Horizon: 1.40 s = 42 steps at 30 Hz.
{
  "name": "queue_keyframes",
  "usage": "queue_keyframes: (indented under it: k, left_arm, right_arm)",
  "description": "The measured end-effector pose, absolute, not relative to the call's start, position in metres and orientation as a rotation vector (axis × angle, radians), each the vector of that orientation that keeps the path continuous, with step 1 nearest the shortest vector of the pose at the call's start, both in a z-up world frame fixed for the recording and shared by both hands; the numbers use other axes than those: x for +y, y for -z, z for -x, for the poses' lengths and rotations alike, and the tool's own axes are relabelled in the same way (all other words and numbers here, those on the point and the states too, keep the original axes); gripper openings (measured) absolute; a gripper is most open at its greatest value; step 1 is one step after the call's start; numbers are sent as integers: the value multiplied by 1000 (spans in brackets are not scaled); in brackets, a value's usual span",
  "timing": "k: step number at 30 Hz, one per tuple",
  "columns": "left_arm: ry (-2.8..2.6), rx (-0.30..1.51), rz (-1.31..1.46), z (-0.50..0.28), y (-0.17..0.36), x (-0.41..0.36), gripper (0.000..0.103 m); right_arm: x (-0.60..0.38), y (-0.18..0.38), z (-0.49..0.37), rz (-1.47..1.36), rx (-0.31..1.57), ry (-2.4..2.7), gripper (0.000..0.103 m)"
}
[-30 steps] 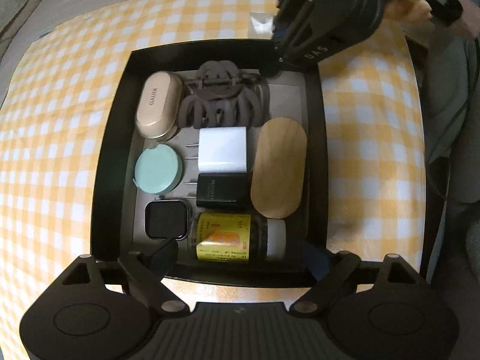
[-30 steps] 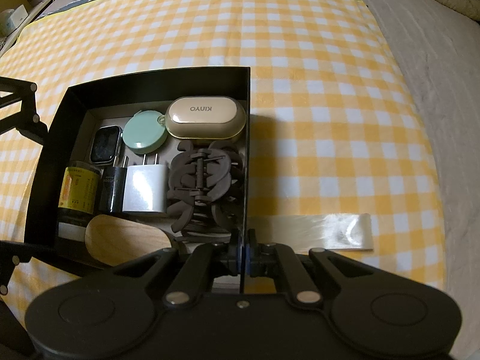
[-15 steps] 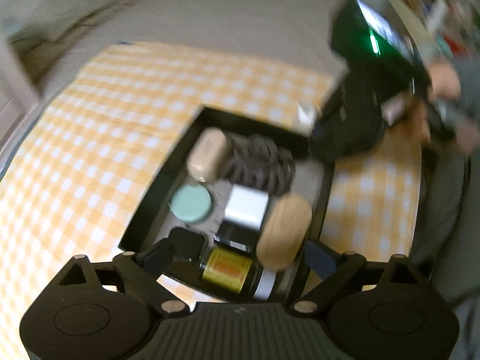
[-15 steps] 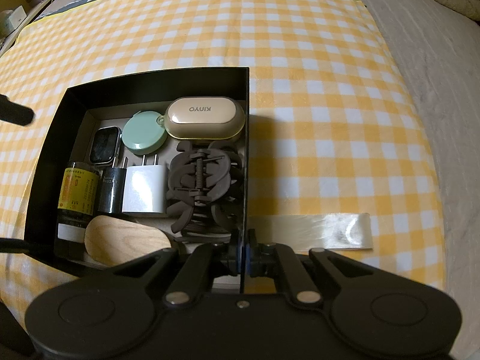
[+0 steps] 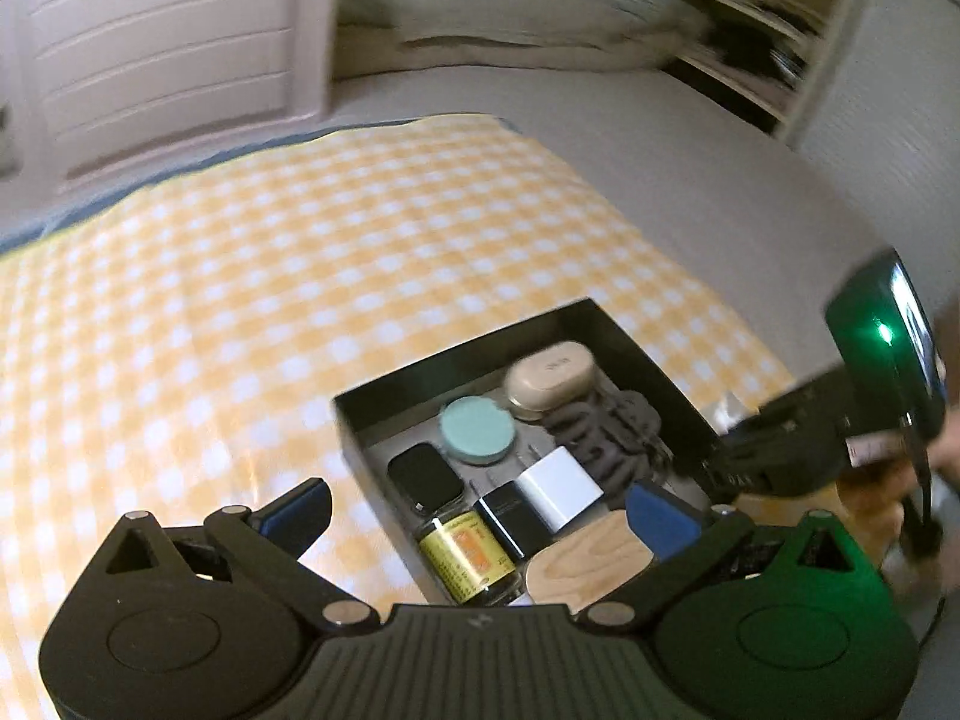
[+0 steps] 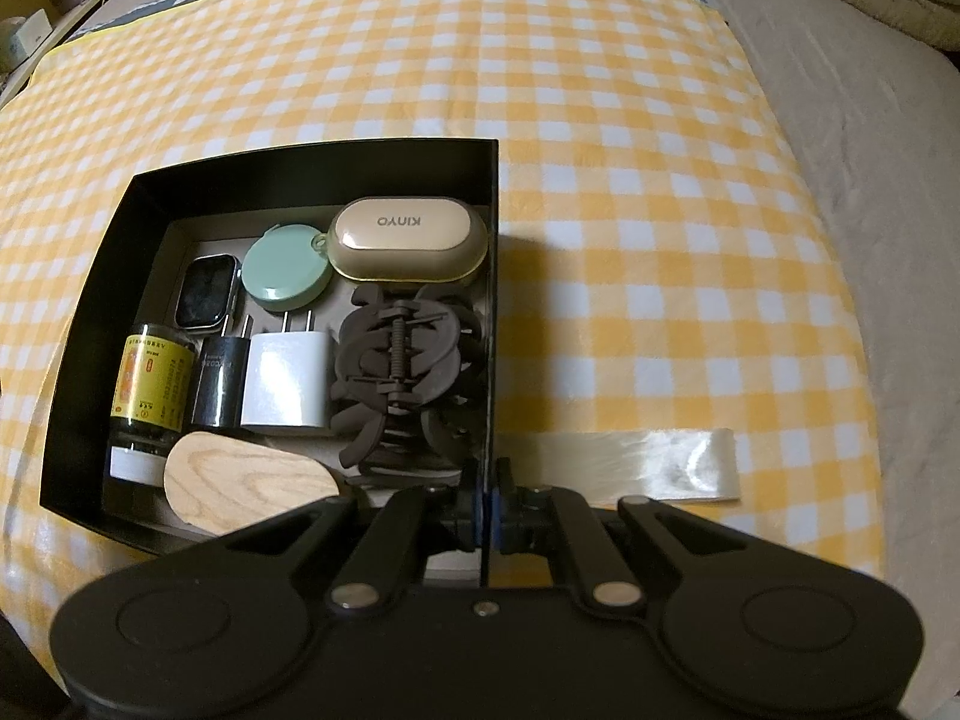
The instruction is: Organize rigid objects
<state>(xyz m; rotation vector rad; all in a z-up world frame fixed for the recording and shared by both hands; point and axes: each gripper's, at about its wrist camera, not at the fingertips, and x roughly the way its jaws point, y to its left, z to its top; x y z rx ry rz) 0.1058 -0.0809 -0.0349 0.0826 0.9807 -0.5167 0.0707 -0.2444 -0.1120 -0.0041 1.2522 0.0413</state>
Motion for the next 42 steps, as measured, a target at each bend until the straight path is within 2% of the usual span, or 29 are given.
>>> queue_keyframes:
  k: [3,7,15,19,23,32,42]
  left_arm:
    - [466,970,-15,-102,33,-71,103]
    - [413,956,17,-93,30,-63,103]
    - [348,907,41,-65,16,-54,103]
    - [325,860,29,-49,4,-52,103]
    - [278,821,10,-31,-7,-48,103]
    - [208,771,-16,2,-14,-42,103]
    - [187,765,6,29,-6,-38,103]
  right_arm:
    - [-245,104,-68,24,1218,-32,8]
    - [-248,80,-61,7,1149,-16,29]
    - [-237,22,-29,-12,988,-41,55]
    - [-231,-5,-8,-23,904,-26,73]
    - [-225,-26,12,-21,830,-7,85]
    - [-217,-38,42,-27,772,6,99]
    - [-206,-24,74,-26,751,15,101]
